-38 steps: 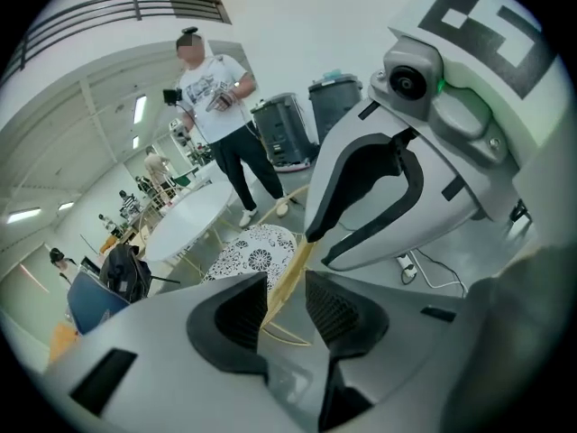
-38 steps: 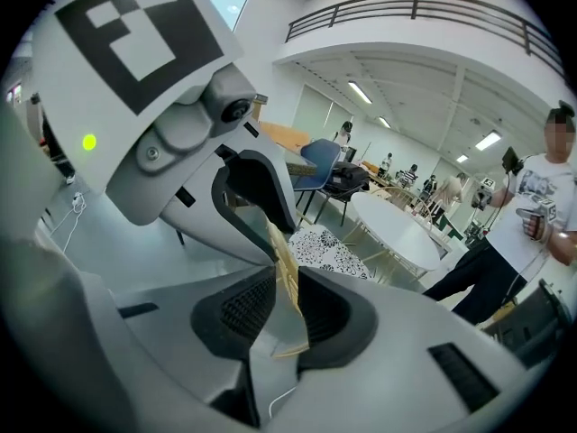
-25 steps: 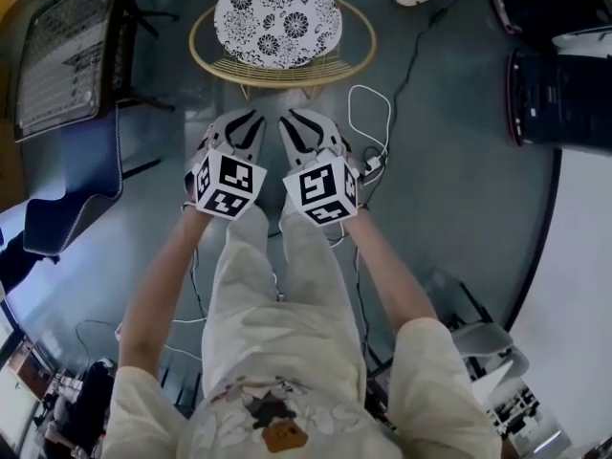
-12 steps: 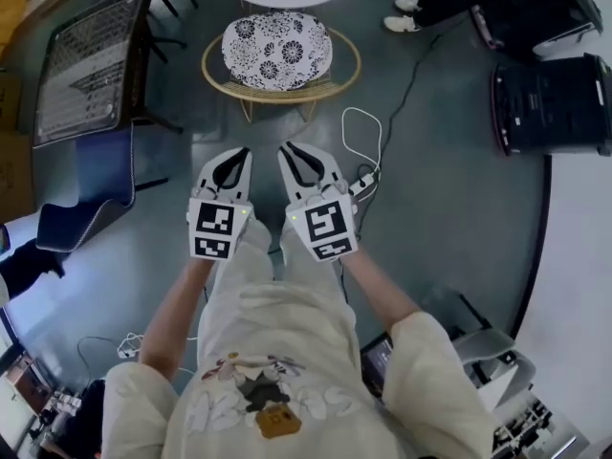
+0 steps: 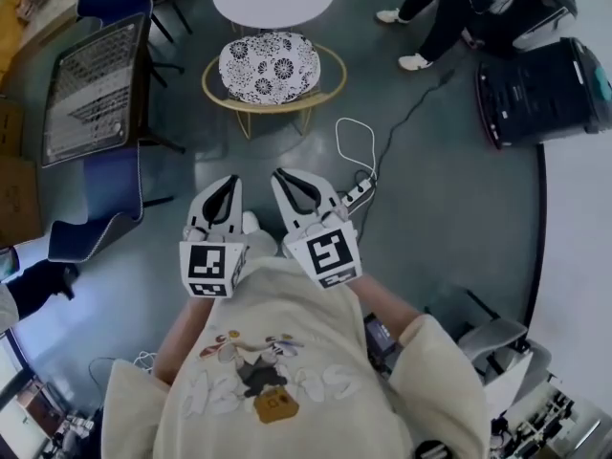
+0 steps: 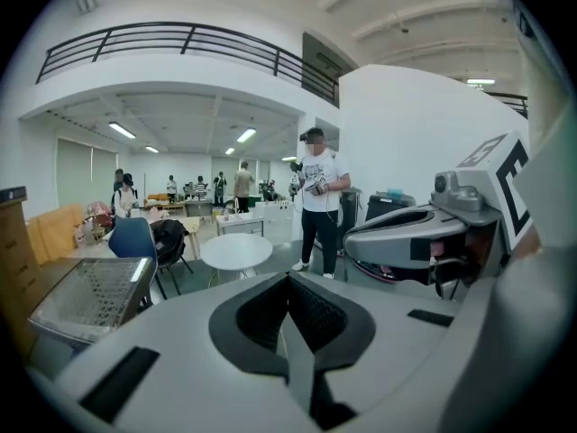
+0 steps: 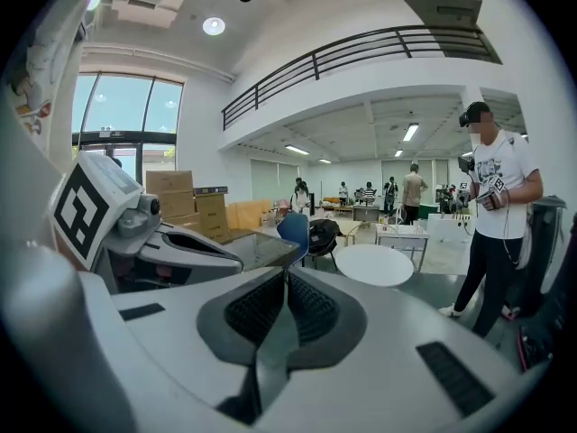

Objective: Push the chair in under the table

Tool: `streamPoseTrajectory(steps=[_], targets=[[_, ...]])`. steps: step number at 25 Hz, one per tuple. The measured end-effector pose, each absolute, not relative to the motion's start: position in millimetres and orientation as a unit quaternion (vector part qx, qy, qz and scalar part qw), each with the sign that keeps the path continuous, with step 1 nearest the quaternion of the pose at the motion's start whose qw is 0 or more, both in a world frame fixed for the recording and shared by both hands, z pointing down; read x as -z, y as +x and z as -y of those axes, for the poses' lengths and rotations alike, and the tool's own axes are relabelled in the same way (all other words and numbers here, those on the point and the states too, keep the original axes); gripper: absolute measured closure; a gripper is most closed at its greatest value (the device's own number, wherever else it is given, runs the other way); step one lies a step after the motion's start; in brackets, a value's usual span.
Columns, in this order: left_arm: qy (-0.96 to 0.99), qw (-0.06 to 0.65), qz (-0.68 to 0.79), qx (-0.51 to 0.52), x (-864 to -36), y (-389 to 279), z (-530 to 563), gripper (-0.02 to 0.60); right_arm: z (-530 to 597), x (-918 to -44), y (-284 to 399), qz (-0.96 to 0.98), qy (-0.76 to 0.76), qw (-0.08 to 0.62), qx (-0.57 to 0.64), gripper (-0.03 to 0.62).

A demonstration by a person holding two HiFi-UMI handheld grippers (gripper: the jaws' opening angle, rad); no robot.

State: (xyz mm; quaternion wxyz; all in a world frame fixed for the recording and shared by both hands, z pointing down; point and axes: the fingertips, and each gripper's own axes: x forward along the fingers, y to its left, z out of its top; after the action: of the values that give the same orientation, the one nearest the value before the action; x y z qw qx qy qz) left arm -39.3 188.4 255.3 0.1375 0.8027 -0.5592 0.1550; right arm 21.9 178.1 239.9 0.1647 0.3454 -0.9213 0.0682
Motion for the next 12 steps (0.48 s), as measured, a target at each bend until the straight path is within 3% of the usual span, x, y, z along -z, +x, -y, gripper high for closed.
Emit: streamPoseTrajectory(steps=[12], targets=[[0.809, 0.127, 0.558, -0.133, -228, -38, -205, 0.572, -195, -215, 24, 0.912, 0.377, 0.138, -0.083, 0.586]])
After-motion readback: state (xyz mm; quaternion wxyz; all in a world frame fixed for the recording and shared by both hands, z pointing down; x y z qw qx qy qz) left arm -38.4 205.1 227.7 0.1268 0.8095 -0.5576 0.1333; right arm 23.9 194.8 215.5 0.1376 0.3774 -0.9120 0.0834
